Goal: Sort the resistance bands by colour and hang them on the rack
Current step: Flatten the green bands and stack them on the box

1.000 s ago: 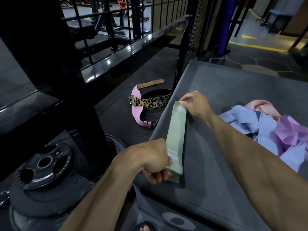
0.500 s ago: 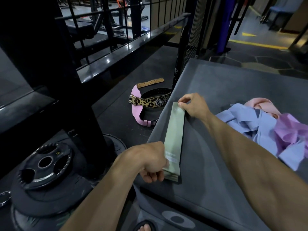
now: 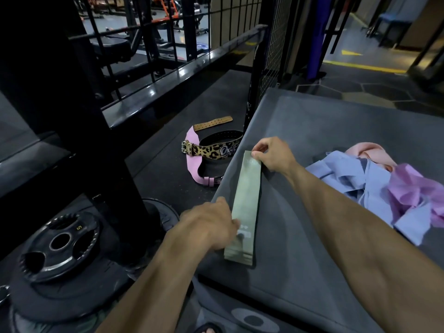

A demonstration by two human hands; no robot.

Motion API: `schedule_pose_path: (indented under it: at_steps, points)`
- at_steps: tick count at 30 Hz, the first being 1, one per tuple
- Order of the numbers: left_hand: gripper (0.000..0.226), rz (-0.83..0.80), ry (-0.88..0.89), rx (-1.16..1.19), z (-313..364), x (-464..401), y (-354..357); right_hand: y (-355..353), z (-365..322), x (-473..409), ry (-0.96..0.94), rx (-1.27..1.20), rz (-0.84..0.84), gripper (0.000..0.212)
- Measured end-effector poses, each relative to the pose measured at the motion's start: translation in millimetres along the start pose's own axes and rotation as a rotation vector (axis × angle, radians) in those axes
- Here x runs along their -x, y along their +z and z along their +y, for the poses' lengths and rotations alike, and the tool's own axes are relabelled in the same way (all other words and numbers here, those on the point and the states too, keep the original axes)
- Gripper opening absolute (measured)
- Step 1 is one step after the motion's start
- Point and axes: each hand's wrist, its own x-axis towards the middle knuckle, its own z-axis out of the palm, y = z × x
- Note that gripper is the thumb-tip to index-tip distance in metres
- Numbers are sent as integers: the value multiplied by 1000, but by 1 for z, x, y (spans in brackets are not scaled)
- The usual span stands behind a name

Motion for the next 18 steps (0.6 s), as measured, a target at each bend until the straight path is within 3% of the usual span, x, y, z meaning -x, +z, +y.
schedule_pose_path:
  at_steps: [8,14,18]
  points:
    - [89,162,-41,-92,29,-4,18,-1,-3,0,1,42,-30,11]
    - [86,120,-13,-146,33,-9,23,-4,-4,-2,9,69,-65,22]
    - [85,124,-10,-160,33,-10,23,-9,-7,8,-48,103,-94,55]
